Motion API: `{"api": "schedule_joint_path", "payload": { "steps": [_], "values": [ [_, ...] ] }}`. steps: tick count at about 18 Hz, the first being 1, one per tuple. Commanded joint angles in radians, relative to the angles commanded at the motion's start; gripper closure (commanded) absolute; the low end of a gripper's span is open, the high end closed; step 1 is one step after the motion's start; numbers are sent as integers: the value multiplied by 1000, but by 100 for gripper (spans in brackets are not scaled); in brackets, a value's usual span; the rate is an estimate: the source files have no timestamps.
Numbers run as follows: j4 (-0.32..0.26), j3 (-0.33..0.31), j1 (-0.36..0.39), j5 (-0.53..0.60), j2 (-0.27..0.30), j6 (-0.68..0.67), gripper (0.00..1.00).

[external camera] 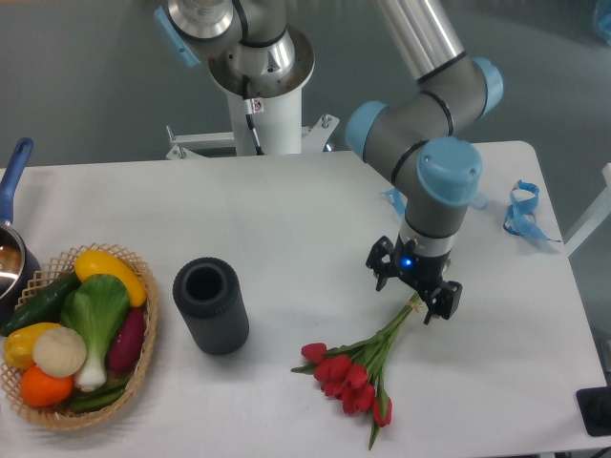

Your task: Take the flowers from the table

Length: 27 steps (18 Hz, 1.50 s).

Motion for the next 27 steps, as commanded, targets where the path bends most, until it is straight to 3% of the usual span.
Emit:
{"api": "schedule_joint_path", "payload": {
  "steps": [2, 13, 22, 24, 27],
  "values": [
    [0, 23, 0, 3, -31, 0, 0],
    [0, 12, -3, 8, -51, 2, 3],
    [2, 14, -5, 15, -49, -2, 64],
    [0, 15, -5, 14, -48, -6, 70],
    [0, 20, -3, 14, -38, -6, 86]
  ]
}}
